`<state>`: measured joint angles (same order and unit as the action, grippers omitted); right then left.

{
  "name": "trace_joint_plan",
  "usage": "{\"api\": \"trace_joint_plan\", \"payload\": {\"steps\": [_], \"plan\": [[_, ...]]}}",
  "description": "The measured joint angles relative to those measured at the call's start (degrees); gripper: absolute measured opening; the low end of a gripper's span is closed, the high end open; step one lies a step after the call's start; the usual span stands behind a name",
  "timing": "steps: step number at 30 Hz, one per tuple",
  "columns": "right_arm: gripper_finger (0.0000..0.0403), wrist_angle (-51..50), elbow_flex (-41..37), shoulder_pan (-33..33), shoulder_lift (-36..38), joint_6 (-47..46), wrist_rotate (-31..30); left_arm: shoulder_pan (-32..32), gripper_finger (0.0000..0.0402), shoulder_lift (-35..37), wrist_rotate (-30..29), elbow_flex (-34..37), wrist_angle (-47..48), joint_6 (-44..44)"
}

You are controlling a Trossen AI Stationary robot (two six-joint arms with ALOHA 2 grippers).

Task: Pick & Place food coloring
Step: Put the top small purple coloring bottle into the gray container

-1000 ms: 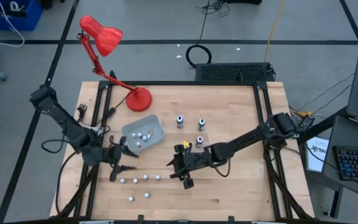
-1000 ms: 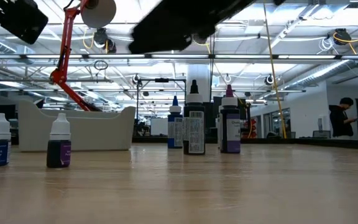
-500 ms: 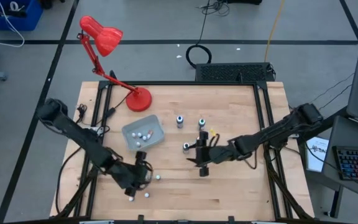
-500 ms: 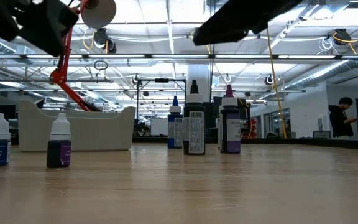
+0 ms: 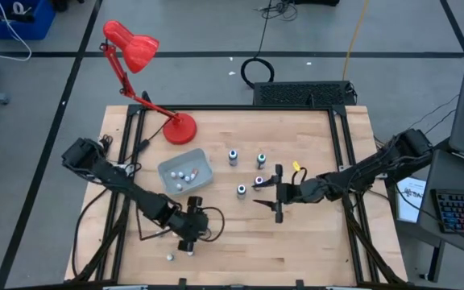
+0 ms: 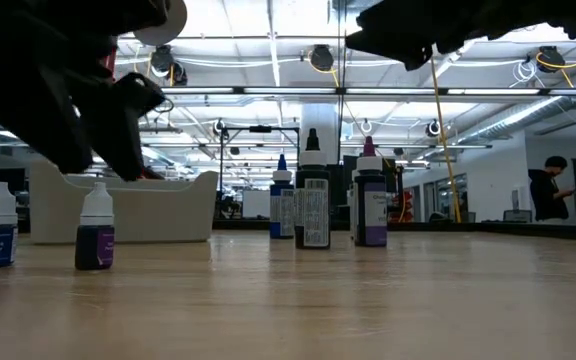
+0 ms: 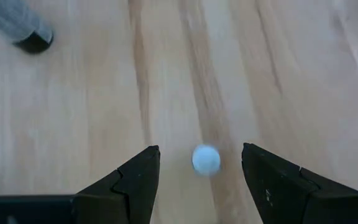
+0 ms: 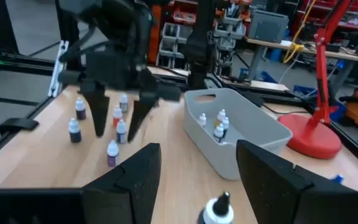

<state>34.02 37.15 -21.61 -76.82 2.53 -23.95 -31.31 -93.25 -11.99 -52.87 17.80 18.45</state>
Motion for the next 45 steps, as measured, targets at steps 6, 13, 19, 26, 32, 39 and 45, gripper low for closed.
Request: {"api": "trace_joint_plan", "payload": {"steps": [6,13,19,26,32,39,45], "plan": [[0.0196,-0.7,0.0,-0.5,0.1,0.1,0.0,2.0,0.0230,-0.5,2.2,0.1,2.0,0.3],[0.0196,-0.9,0.0,-0.5,0.1,-0.3,0.0,3.1,0.0229,-0.4,4.3,0.1,1.6,2.9],[0.0196,-0.9,0.0,-0.6,0.1,-0.9,0.0,2.8,0.0229,-0.4,5.1,0.1,1.6,3.6],[0.0196,-0.9,0.0,-0.6,0.1,-0.9,0.0,2.6,0.0229,-0.4,6.1,0.1,1.6,6.0],[0.0196,-0.9,0.1,-0.6,0.1,-0.9,0.0,2.2,0.0229,-0.4,5.1,-2.6,3.8,4.8],[0.0196,-0.9,0.1,-0.6,0.1,-0.9,0.0,0.7,0.0229,-5.3,1.2,-13.5,19.1,3.4],[0.0196,-0.9,0.1,-0.6,0.1,-0.8,0.0,1.1,0.0230,-12.4,3.7,-20.3,25.6,-1.7]]}}
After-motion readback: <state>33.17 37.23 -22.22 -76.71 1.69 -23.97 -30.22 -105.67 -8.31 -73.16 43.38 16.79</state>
